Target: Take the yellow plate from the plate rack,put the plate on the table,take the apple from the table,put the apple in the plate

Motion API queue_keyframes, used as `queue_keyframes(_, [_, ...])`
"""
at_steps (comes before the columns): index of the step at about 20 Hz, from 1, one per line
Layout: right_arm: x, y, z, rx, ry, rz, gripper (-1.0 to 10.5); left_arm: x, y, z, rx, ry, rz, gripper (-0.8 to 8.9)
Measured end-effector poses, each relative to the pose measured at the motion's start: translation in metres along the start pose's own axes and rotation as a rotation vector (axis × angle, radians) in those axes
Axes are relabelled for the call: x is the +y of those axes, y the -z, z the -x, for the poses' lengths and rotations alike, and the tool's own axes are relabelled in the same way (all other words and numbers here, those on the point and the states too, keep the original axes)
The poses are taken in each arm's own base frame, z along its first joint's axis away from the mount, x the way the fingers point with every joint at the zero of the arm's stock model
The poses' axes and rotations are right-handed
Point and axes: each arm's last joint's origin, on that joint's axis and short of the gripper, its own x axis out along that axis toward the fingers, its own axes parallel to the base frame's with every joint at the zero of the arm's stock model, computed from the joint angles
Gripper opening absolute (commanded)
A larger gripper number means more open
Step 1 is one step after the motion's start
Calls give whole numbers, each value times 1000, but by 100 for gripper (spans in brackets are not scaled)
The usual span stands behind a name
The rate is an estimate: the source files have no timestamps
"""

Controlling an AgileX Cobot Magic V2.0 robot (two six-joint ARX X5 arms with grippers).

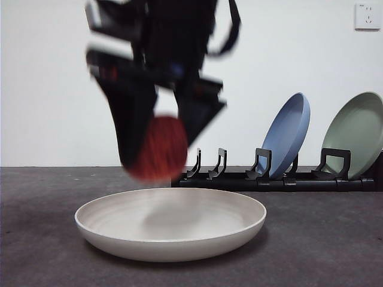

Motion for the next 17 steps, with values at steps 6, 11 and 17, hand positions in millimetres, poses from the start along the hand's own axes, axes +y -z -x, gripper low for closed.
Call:
queue_keyframes(6, [-1, 28, -41, -66, 3, -83, -2, 0, 0, 0, 1, -1, 14, 18])
queue_keyframes(11, [-3, 33, -46, -132, 9, -132, 25, 0, 0, 0, 1, -1, 14, 18])
queue_keyframes(17, [-3, 33, -46, -139, 14, -153, 496, 0, 0, 0, 1, -1, 14, 18])
